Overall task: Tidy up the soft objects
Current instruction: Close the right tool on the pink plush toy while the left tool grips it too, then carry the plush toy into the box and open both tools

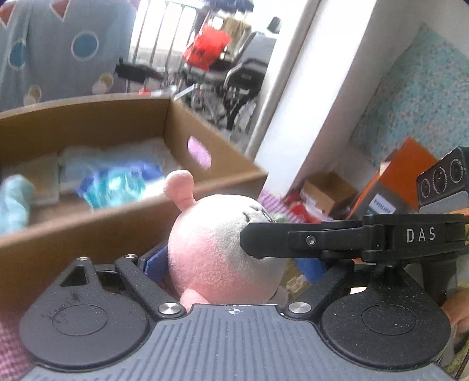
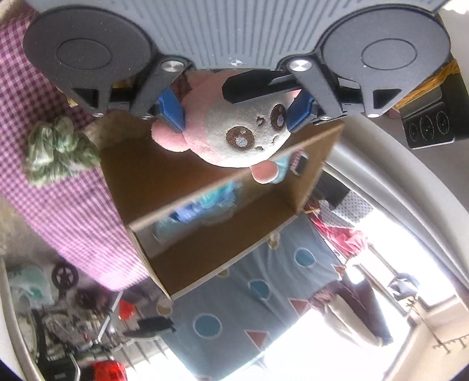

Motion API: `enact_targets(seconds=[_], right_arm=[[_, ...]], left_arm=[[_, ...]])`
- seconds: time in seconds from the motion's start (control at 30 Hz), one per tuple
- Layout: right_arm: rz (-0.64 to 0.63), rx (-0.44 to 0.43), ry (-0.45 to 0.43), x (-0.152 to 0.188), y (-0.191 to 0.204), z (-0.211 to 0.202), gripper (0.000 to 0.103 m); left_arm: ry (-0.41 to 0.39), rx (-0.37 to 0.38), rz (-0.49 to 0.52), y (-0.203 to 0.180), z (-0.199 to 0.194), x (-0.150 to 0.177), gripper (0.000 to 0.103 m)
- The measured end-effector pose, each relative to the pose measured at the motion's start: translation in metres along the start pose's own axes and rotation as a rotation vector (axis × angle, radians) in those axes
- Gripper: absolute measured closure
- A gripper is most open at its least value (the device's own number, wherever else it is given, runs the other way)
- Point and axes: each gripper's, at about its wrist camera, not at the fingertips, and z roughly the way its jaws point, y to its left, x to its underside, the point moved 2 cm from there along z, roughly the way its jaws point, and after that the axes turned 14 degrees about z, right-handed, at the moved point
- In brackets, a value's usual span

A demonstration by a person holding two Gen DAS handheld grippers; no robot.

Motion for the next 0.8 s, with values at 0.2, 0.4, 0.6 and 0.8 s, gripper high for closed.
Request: enact_targets(seconds=[0.2,0.4,0.6,0.8], right_arm=[[-0.081,-0.082,-0.043,-0.011,0.05,-0.012,0.024],[-0.144,-0.156,-0.009,-0.04,0.098,0.016,0.024],[-0.155,-0.147,0.11,-0.073,0.126,0.084,0.024],[-0.002,-0.045,0.346,-0.097,0.109,0.173,0.024]], left_arm=[[-0.101,-0.097,0.053,0.002,-0.043,-0.028,0.013],[-0.139,-0.193,0.064,0.036,-0.065,-0.058,0.01],[-0.073,-0.262,0.02,0.096,-0.047,-0.078,0.01],[0.109,-0.211,-0.133,0.164,0.0,-0.066,0.01]])
